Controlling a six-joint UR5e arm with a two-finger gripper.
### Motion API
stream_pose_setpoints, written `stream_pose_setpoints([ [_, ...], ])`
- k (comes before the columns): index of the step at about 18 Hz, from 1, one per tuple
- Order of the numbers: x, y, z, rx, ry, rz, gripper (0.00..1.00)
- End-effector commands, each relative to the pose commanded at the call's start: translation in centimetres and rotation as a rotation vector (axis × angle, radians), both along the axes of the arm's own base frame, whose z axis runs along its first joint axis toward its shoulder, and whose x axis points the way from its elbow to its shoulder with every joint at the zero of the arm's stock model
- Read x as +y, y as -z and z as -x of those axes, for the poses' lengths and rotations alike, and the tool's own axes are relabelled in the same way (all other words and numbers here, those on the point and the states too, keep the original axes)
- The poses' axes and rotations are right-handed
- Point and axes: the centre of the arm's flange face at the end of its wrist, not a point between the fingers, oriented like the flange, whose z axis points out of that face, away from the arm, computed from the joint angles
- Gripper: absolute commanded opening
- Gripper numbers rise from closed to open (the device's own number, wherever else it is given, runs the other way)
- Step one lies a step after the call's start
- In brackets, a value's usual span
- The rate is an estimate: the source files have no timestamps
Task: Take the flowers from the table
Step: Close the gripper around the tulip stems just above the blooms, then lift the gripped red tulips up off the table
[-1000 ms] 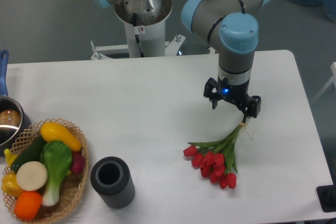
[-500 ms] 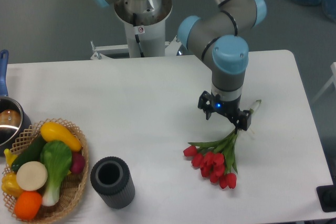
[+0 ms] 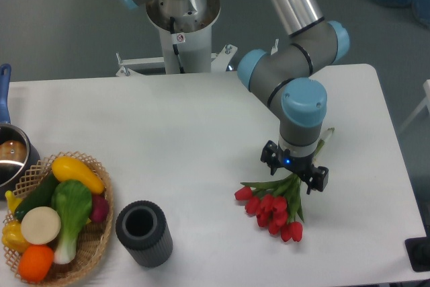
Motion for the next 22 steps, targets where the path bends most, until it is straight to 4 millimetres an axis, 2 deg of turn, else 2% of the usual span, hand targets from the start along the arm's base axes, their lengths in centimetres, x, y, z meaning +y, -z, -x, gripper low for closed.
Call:
stream_pose_setpoints([
  [4,0.1,0.4,-0.2,-0.005,0.006,0.004,1.0],
  [5,0.1,0.4,-0.2,-0.006,0.01,0.001,0.96],
  [7,0.2,0.3,-0.2,-0.007,0.013,-0.003,0.62],
  [8,0.2,0.4,-0.2,-0.009,0.01,-0.002,0.35],
  [9,0.3,0.5,-0.3,-0.011,0.009,-0.003,0.18],
  [10,0.3,0.6,-0.6,-0.015,0.01,-0.001,0.1],
  [11,0.3,1.5,-0.8,-0.026,0.01,0.007,0.1],
  [15,0.4,0.9,-0.7,-0.016,0.012,0.003,0.1],
  [22,0.0,-2.7,-0.5,0.03,0.005,-0.024,0.11],
])
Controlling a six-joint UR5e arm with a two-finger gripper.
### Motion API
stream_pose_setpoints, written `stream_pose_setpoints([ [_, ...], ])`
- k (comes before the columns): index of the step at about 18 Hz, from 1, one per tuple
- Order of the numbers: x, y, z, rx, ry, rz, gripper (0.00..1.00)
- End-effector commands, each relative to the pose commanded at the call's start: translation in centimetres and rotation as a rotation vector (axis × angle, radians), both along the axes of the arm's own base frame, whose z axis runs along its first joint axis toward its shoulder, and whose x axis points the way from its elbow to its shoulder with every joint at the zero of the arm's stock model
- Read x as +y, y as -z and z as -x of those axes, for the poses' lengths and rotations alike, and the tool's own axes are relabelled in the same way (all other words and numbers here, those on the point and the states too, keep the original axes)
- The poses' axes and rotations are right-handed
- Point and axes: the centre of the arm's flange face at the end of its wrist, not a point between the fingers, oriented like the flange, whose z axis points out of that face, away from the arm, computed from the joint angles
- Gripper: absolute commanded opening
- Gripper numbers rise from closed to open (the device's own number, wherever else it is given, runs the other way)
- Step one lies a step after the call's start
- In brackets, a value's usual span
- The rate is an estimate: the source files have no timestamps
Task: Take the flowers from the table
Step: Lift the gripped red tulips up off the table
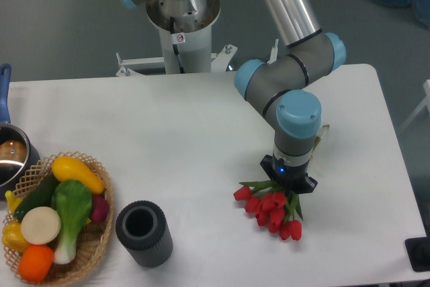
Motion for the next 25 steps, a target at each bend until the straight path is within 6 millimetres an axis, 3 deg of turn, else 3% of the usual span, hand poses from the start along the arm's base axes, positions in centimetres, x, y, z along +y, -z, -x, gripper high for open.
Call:
stream_pose_setpoints([
  [4,-0.5,-2.2,0.0,0.029,-0.002,-0.015,0.11],
  [6,-1.7,-4.3,1.6,0.054,-0.026,-0.038,0.11],
  [13,-0.9,-7.6,3.0,0.021,-0.024,-0.016,0.11],
  [17,-0.1,-10.1,4.8,-0.039,-0.026,0.024,0.11],
  [25,0.2,-10.8,7.0,-0.011,-0.013,0.067,0.11],
])
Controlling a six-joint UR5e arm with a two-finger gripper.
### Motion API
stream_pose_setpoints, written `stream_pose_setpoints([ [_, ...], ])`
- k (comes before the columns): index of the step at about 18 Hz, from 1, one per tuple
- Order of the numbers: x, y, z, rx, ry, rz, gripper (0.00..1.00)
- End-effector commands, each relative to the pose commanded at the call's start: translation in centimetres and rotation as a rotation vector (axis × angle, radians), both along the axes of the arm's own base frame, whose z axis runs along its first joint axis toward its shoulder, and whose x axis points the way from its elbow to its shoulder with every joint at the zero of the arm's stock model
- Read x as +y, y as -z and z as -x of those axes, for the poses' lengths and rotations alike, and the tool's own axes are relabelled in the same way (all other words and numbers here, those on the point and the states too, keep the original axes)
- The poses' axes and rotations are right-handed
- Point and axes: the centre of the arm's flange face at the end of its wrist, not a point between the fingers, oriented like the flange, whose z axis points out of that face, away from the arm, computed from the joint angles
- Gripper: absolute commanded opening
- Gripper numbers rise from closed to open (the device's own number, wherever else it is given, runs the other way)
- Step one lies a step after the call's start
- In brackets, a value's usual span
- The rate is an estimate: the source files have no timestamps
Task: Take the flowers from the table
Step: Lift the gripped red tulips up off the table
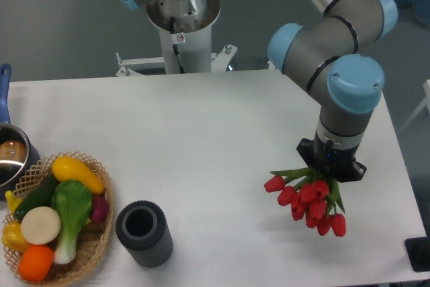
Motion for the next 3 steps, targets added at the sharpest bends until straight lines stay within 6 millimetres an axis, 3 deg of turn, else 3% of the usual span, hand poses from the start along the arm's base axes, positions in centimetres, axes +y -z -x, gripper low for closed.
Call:
stream_pose_setpoints([
  [3,-0.19,-0.06,-0.08,-0.008,0.015,0.009,0.11],
])
